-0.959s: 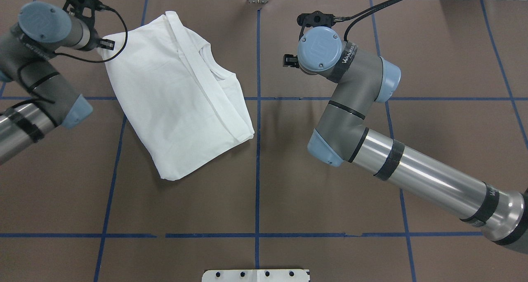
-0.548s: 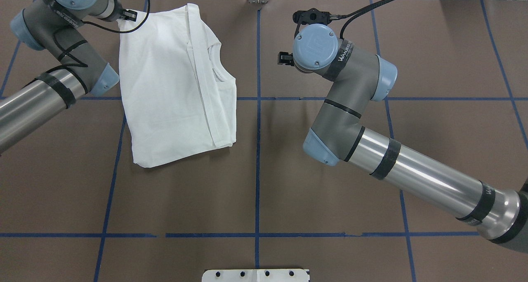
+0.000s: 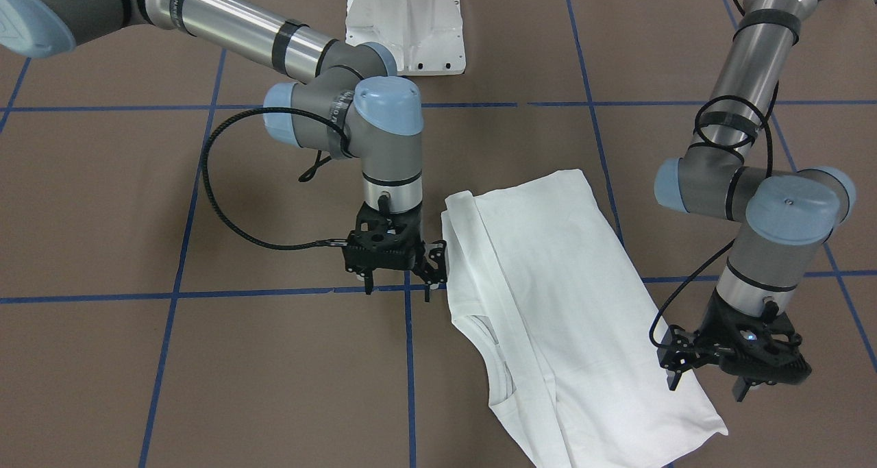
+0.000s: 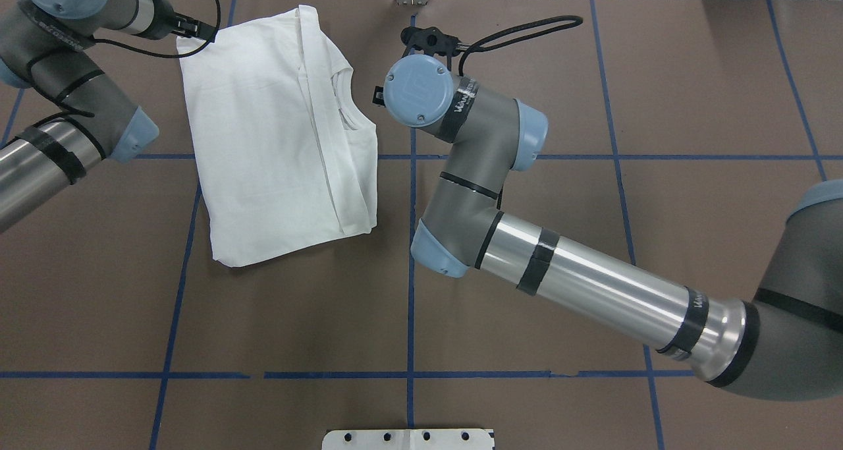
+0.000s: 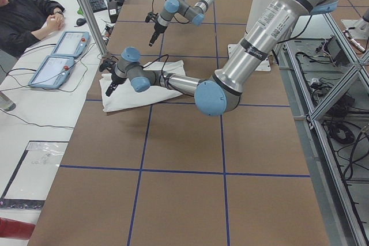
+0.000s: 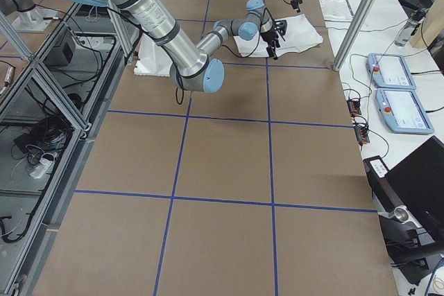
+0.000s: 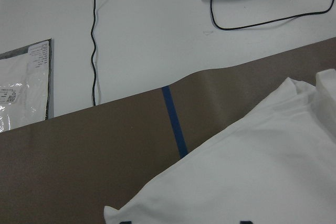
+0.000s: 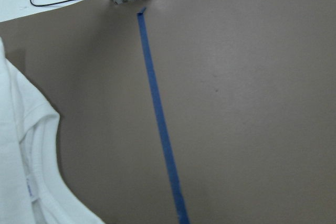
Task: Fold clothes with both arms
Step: 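Move the right gripper over the shirt toward its collar end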
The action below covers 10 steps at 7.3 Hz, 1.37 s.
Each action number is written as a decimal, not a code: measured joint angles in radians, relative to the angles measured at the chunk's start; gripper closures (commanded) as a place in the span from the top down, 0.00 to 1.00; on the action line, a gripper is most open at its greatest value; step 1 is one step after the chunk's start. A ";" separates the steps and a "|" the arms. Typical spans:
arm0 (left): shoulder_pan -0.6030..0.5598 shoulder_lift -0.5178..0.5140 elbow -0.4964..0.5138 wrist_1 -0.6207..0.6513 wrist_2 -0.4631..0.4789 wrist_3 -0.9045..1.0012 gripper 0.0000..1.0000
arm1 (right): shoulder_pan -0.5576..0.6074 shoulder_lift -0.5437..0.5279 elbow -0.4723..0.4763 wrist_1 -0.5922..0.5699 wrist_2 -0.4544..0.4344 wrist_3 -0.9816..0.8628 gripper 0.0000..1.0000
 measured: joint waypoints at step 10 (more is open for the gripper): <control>-0.001 0.049 -0.059 -0.002 -0.003 -0.023 1.00 | -0.094 0.187 -0.407 0.225 -0.155 0.028 0.53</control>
